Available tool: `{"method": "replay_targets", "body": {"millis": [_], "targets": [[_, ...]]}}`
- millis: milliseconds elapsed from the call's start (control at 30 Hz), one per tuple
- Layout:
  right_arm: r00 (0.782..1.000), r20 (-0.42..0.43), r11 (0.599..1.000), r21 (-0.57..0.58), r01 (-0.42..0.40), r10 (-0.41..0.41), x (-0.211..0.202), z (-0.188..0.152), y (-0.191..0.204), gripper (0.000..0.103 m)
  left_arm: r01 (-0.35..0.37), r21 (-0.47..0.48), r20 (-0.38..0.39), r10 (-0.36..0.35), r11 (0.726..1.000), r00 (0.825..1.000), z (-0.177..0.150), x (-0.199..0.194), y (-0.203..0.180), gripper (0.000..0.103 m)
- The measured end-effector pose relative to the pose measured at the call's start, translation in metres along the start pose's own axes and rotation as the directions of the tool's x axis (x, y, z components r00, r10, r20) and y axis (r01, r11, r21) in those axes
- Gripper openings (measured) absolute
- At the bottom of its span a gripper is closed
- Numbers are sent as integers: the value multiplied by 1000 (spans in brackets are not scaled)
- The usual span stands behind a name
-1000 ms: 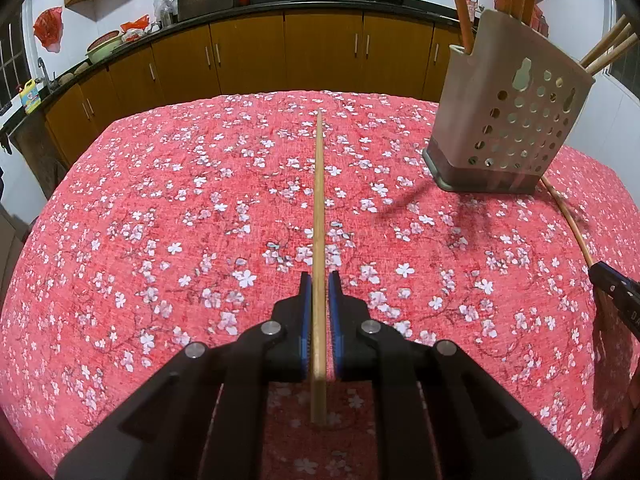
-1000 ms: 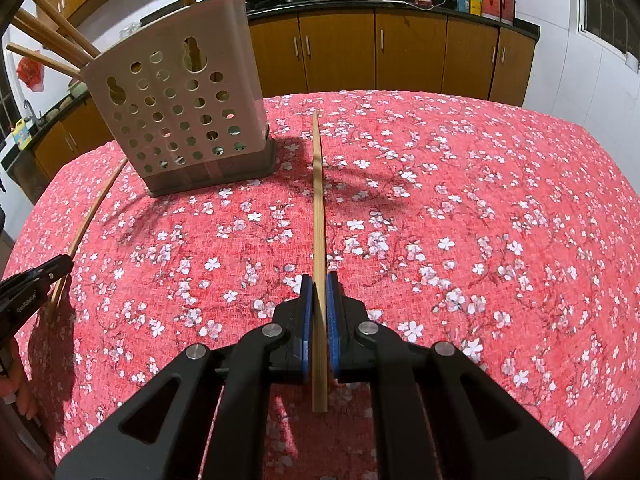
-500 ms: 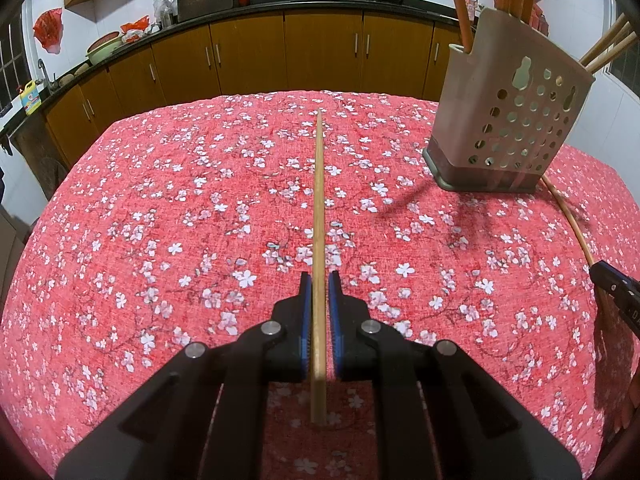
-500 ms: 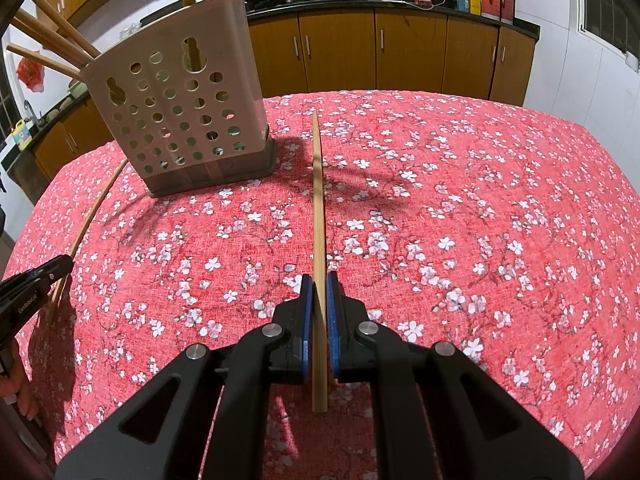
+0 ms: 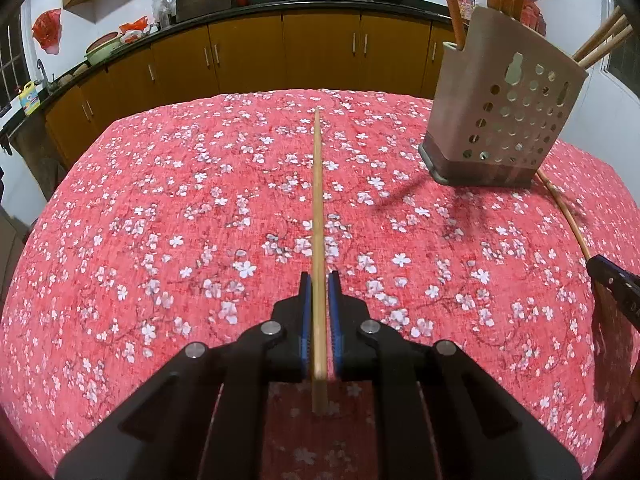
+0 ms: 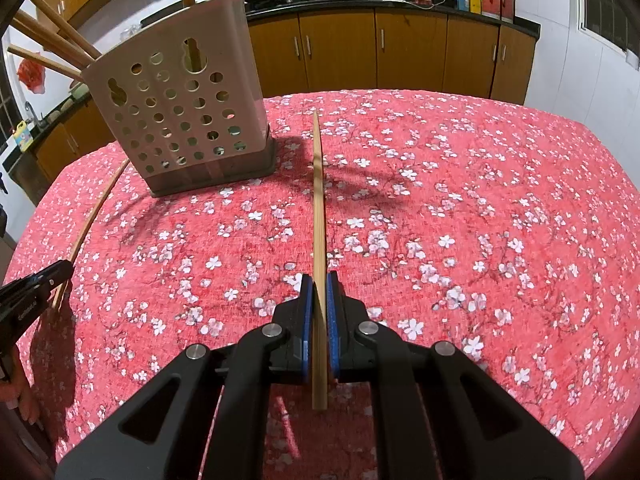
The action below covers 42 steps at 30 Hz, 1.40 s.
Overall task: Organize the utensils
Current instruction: 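Lift the left tool's chopstick over the holder while the right tool carries its chopstick there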
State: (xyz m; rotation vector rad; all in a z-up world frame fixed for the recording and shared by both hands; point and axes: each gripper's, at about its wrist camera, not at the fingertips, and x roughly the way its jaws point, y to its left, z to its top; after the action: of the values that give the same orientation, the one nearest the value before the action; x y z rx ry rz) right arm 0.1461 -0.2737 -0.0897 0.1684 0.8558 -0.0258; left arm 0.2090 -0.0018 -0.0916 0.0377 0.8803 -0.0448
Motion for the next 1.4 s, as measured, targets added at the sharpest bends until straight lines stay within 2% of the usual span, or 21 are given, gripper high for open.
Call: {"method": "replay_targets", "body": {"millis": [167,300,633,833,1033,1233,1400], "targets": [[1000,7,1000,5,-9,9,-4,0,-2,8,1,21,-5,-1,1000,1000,0,-2,0,8],[997,74,999,23,-26,24,-28,3,-9,7,23,-2,-5,-23,1000,1000,0,-14,10,8],[974,227,999,39,-20,11,-82,28,-23,7,77,-13,134,-75,997,988,18,-76,25,8],[950,311,999,43,-25,10,-106,42,-26,7,108,-21,238,-100,994,966,36,-112,30,8],[919,393,999,37,-38,20,-131,57,-25,7,147,-13,343,-134,989,930,54,-150,30,8],[902,431,999,25,-41,26,-144,67,-22,7,163,-2,380,-150,987,913,63,-165,26,8],[883,466,998,5,-65,55,-164,76,-18,7,201,23,392,-194,979,899,69,-177,21,8]]}}
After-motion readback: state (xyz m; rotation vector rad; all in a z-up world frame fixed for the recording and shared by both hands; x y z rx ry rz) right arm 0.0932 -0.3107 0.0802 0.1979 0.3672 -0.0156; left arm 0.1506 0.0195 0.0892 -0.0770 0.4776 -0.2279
